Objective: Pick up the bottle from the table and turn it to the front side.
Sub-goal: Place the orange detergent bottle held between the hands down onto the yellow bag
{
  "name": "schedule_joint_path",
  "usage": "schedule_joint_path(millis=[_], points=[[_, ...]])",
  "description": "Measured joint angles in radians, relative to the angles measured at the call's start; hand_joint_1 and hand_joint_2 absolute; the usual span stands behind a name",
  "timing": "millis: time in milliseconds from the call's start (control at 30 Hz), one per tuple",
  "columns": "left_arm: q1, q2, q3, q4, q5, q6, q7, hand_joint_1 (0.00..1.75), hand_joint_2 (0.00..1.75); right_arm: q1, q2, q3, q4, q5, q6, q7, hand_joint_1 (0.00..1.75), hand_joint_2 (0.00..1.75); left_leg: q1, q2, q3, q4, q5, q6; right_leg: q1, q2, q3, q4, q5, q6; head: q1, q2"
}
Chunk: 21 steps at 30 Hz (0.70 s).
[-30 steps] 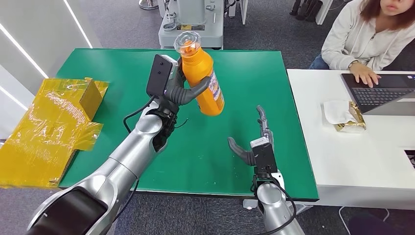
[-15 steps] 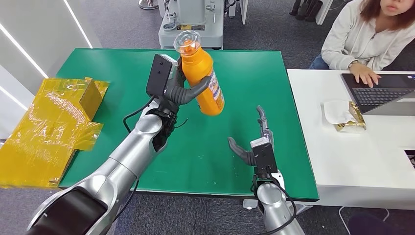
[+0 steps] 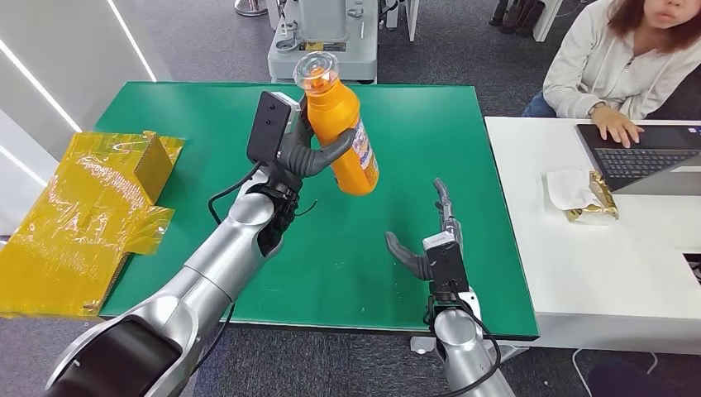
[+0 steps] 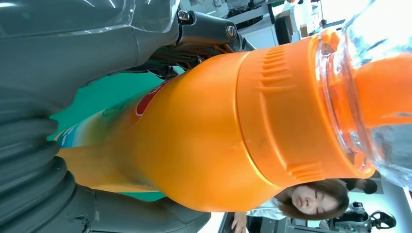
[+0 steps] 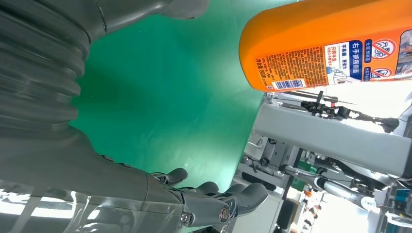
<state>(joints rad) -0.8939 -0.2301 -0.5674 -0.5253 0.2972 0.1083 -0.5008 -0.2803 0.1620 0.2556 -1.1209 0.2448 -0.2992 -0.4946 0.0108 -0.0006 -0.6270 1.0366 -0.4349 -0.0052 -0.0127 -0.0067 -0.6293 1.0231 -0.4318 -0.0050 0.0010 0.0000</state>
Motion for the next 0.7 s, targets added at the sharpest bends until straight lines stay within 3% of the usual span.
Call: schedule_joint_path(millis=[67,133,167,233,300,367,433,600,700], points=[[0.000,0.048,-0.007,-0.011,-0.083,0.059,0.069,1.75,1.75,0.043,-0.008,0.006,-0.056,-0.010,-0.001,-0.023,0.00,1.75,0.000,0.000,0.000,-0.001,0.000,0.000,0.000,0.000,0.001,0.001,0.000,0.000,0.003,0.000],[0.002,0.146,-0.005,-0.032,-0.323,0.232,0.215,1.75,1.75,0.147,-0.030,0.033,-0.202,-0.023,-0.019,-0.052,0.00,1.75,0.000,0.007,0.003,-0.002,-0.003,-0.003,0.000,0.007,0.000,0.001,0.000,-0.002,0.005,0.000],[0.006,0.195,0.013,-0.041,-0.501,0.354,0.279,1.75,1.75,0.202,-0.046,0.053,-0.284,-0.026,-0.034,-0.057,0.00,1.75,0.000,0.012,0.005,-0.002,-0.004,-0.005,0.000,0.013,-0.002,0.001,0.000,-0.003,0.003,0.000],[0.012,0.260,0.076,-0.043,-0.966,0.565,0.320,1.75,1.75,0.284,-0.077,0.086,-0.404,-0.030,-0.054,-0.049,0.00,1.75,0.002,0.015,0.004,-0.003,-0.005,-0.006,0.001,0.015,-0.004,0.001,-0.002,-0.005,-0.004,0.000],[0.010,0.295,0.122,-0.043,-1.484,0.621,0.304,1.75,1.75,0.319,-0.097,0.107,-0.478,-0.034,-0.057,-0.044,0.00,1.75,0.003,0.003,0.003,-0.003,-0.004,-0.006,0.002,0.003,-0.001,0.001,-0.006,-0.006,-0.005,0.000],[0.014,0.313,0.149,-0.043,-1.778,0.606,0.304,1.75,1.75,0.327,-0.107,0.125,-0.520,-0.038,-0.058,-0.046,0.00,1.75,0.002,-0.002,0.004,-0.003,-0.003,-0.006,0.003,-0.003,0.002,0.001,-0.007,-0.007,-0.002,0.000],[0.020,0.318,0.179,-0.043,-1.805,0.602,0.309,1.75,1.75,0.331,-0.114,0.133,-0.544,-0.041,-0.060,-0.048,0.00,1.75,0.002,0.001,0.004,-0.003,-0.004,-0.006,0.002,0.000,0.001,0.001,-0.006,-0.007,-0.002,0.000],[0.021,0.319,0.223,-0.043,-1.603,0.601,0.312,1.75,1.75,0.336,-0.122,0.140,-0.576,-0.042,-0.059,-0.050,0.00,1.75,0.001,0.001,0.004,-0.003,-0.003,-0.006,0.002,0.000,0.001,0.001,-0.005,-0.006,-0.002,0.000],[0.022,0.319,0.235,-0.043,-1.575,0.601,0.311,1.75,1.75,0.337,-0.123,0.142,-0.585,-0.042,-0.059,-0.050,0.00,1.75,0.001,0.001,0.004,-0.003,-0.003,-0.006,0.002,0.000,0.001,0.001,-0.005,-0.006,-0.002,0.000]])
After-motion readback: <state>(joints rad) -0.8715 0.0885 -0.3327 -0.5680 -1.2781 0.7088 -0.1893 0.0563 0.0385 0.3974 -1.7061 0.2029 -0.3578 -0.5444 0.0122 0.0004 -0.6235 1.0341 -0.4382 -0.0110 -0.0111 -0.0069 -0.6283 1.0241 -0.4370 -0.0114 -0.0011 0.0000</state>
